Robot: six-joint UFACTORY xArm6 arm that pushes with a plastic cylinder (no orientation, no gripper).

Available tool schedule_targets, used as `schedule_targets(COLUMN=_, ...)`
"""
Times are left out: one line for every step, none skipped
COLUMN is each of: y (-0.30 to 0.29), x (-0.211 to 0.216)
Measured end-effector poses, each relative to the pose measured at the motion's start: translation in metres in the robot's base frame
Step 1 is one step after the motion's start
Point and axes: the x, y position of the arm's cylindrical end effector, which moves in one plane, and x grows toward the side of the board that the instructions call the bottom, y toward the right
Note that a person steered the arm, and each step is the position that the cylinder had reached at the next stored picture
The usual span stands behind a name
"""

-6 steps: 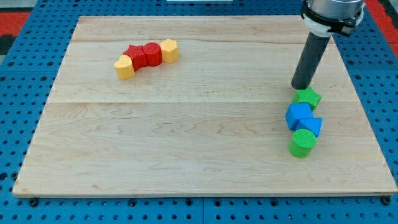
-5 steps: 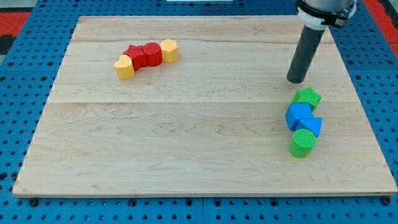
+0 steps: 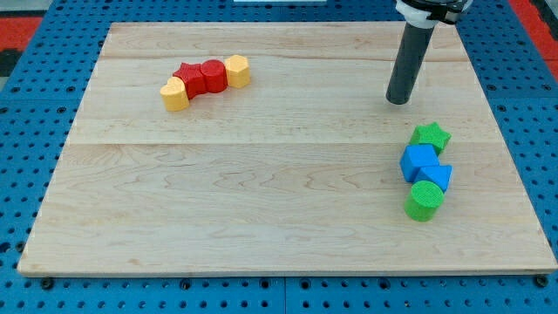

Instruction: Move your arm to the top of the red blocks

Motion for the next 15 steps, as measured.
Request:
schedule_targets(y=-0.017, x=-0.008)
schedule_targets(y=-0.034, x=-0.018)
schedule_targets(y=-0.053, x=-0.031)
schedule_targets(y=-0.063, x=-0.043)
schedule_targets(y=-0.063, x=-0.045)
schedule_targets(y=-0.063, x=-0.045)
schedule_targets(y=-0.065, x=-0.051)
schedule_targets(y=-0.065, x=-0.053)
schedule_targets(y=-0.066, x=-0.053)
schedule_targets(y=-0.092, x=-0.056)
schedule_targets(y=-0.156, x=-0.078)
schedule_targets(y=-0.192, x=-0.112)
schedule_targets(y=-0.272, x=-0.119)
schedule_targets(y=-0.282, x=-0.119)
schedule_targets(y=-0.282, x=-0.119)
